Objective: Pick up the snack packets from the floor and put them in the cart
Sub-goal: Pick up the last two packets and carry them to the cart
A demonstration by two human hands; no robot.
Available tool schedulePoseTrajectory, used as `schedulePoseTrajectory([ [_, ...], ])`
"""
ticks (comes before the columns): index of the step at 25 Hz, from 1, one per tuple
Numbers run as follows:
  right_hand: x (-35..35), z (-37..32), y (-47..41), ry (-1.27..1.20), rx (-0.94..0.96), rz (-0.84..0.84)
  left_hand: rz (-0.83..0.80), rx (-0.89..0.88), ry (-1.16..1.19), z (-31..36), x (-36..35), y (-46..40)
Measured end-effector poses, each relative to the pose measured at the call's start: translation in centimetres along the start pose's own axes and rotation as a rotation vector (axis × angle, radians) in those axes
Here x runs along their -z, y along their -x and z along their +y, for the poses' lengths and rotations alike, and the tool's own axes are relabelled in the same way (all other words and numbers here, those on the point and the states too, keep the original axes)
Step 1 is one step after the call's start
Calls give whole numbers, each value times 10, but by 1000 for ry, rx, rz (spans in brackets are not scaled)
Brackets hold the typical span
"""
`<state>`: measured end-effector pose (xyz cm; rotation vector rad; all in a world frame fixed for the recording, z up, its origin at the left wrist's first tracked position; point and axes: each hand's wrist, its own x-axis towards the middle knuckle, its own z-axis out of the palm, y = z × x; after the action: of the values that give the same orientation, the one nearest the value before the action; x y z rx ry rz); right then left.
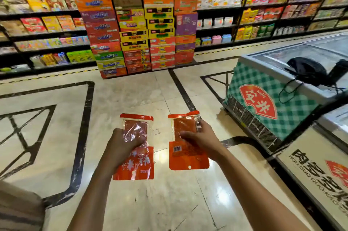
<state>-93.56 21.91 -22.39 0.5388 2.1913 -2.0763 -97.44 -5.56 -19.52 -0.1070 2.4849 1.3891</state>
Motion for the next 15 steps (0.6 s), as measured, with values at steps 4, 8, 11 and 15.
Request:
schedulePoseTrajectory([
  [4,133,27,76,-87,-24,187,-141,-100,-41,47,-112,30],
  [8,249,60,169,-150,-39,348,-294,-174,-44,99,-235,81],
  [11,332,91,238,-176,-48,496,-424,-250,-68,132,-331,124],
  [15,420,128,321,-226,-53,682,-592,-330,-84,169,-447,187],
])
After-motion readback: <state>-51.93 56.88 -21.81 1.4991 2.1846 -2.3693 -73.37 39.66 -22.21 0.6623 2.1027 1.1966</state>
